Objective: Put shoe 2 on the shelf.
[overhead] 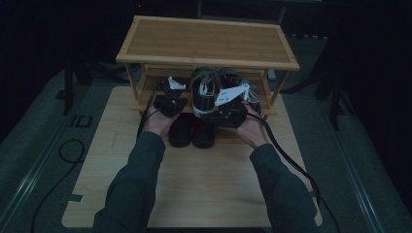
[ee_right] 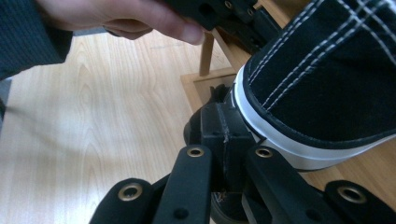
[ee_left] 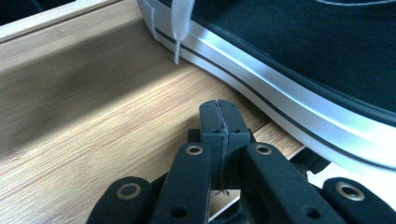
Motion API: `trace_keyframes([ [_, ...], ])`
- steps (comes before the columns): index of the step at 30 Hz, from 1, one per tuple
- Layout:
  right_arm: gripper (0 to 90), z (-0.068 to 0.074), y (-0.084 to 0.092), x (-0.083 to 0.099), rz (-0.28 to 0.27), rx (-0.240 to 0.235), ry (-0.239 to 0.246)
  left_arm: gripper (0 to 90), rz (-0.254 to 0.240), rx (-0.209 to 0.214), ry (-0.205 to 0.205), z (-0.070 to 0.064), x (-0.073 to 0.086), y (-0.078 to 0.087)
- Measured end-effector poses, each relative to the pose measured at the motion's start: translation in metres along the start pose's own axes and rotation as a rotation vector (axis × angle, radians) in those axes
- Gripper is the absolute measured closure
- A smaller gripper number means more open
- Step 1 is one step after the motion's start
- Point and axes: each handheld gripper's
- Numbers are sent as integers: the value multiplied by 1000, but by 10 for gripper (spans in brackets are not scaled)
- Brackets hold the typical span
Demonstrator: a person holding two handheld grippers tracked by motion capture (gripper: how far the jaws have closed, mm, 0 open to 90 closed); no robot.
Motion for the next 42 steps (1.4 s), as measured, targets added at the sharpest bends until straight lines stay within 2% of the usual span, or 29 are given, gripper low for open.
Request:
trace_keyframes([
  [2, 900, -2, -1, 0, -11, -15, -8, 900, -3, 3, 4, 0, 0, 0],
  [5, 900, 0, -4, -2, -1, -3, 4, 900, -2, 2, 0, 0, 0, 0],
  [13, 900, -2, -7, -3, -10, 0, -9, 900, 0, 0, 2, 0, 0, 0],
  [17, 900, -2, -11, -2, 7, 29, -1, 900, -2, 5, 3, 0, 0, 0],
  [19, 900, -3, -12, -1, 9, 88, -28, 900, 1, 2, -5, 0, 0, 0],
  [21, 900, -8, -12, 1, 7, 111, -68, 900, -2, 2, -6, 0, 0, 0],
  [23, 900, -6, -12, 1, 11, 127, -58, 900, -4, 9, -5, 1, 1, 0],
  [33, 900, -5, -11, 1, 12, 122, -72, 900, -5, 7, -4, 0, 1, 0],
  [36, 900, -5, -6, 2, 1, 123, -70, 900, -6, 8, -3, 1, 1, 0],
  [42, 900, -4, 4, 10, 23, 110, -50, 900, -9, 11, 0, 1, 1, 0],
])
Point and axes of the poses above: each handheld gripper's, and its own axes: y roughly backward along the jaws, x roughly out of its underside, z roughly to its left, and after that the axes turned 9 degrees about z, right-handed
